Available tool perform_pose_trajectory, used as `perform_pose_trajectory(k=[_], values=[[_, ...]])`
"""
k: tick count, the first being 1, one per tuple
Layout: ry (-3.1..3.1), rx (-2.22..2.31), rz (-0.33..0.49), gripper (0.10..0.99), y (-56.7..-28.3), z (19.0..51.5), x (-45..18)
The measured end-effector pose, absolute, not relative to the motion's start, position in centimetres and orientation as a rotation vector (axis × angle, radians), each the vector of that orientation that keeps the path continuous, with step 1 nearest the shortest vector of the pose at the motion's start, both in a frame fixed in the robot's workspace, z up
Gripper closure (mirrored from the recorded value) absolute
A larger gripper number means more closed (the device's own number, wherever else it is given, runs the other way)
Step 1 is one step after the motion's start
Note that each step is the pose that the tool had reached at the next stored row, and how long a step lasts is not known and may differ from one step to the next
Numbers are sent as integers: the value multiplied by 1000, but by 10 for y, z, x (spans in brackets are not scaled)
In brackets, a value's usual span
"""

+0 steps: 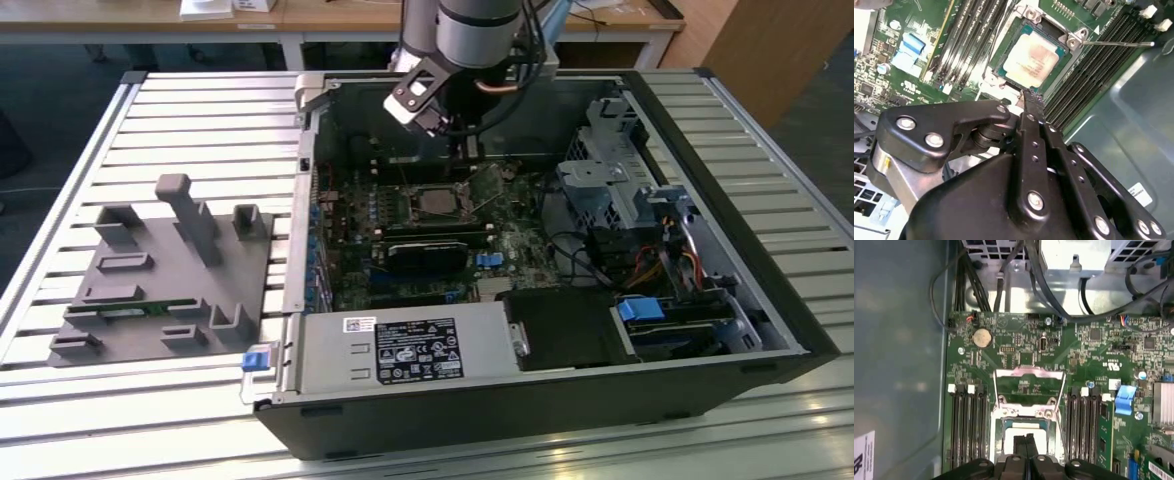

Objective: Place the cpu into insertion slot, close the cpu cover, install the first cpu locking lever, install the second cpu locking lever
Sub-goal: 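Close the cpu cover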

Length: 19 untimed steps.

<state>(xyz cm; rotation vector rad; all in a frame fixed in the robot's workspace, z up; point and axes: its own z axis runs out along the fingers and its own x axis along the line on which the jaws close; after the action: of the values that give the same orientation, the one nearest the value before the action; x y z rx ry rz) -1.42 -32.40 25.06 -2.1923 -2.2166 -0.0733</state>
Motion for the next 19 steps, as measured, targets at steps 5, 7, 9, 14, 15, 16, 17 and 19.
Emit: perform_pose_trajectory(k=[5,7,9,14,15,16,17,19], values=[[-2216,-2192,-73,980,-324,258,-13],[-2216,-2192,-74,980,-324,258,-11],[-2216,-2192,-74,980,-324,258,-8],[-2217,-2192,-73,980,-324,258,3],[-2217,-2192,-73,980,-324,258,5],[-2217,-2192,-73,980,-324,258,7],[-2217,-2192,-74,980,-324,257,9],[-2217,-2192,-74,980,-324,257,12]])
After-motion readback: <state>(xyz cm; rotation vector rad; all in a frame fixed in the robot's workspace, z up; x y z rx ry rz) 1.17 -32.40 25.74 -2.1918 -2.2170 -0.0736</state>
